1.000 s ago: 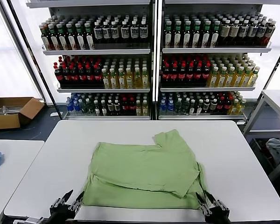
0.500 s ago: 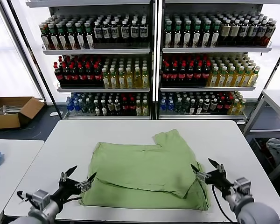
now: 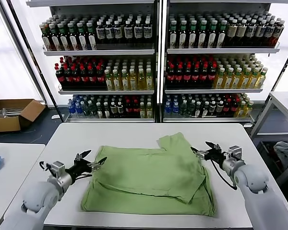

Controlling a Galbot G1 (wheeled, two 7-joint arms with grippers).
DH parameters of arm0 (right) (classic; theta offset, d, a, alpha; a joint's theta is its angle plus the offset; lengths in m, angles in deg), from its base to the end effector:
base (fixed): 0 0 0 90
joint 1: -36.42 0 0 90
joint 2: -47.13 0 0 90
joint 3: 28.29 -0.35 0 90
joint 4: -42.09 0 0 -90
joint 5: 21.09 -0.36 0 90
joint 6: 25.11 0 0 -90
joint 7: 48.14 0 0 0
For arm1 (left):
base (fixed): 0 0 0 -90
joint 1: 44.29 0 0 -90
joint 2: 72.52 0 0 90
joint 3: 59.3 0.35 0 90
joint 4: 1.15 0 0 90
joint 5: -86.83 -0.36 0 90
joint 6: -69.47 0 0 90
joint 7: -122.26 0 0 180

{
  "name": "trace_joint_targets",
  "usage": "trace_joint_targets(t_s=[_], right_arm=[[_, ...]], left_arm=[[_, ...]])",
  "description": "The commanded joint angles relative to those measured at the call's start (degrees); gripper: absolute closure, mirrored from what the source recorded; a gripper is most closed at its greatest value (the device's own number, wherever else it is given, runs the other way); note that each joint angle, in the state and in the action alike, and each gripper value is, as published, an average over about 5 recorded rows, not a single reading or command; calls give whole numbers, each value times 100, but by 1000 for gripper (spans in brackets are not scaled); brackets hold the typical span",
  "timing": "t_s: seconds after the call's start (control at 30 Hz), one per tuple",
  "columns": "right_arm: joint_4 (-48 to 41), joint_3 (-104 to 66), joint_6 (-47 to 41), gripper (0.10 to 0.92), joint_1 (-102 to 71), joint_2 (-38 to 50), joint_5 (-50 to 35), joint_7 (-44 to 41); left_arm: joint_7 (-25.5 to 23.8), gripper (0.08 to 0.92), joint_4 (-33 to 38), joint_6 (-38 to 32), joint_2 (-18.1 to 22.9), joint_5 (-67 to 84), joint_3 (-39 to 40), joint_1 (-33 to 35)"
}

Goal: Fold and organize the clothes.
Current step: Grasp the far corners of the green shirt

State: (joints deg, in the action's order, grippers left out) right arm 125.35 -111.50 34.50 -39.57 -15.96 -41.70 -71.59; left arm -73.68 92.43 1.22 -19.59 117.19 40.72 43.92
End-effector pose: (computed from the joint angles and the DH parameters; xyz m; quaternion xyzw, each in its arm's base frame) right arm 0.4338 -0.1398 -0.2720 0.2039 -0.9521 0.0197 0.2272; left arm 0.3630 0.1475 -0.2878 -0.2111 -0.9551 -0.0450 0.2027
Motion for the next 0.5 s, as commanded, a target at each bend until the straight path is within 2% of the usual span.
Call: trace_joint_targets(t_s=[0.03,0.27,0.5], right_arm=[[-1214,445,-32,203,1015,-356,305,-278],[-1665,512,68,203,1222,-701,515,-311],[-2073,595,227,203,1365,-809,605,-325]], left_arm=[[62,177,-1591,-125,-104,259,1001,-1555],[200,177,-2096,-94,96,217,1229,-1765],[273,177,-2109,-45,174,225,1325,-1698]])
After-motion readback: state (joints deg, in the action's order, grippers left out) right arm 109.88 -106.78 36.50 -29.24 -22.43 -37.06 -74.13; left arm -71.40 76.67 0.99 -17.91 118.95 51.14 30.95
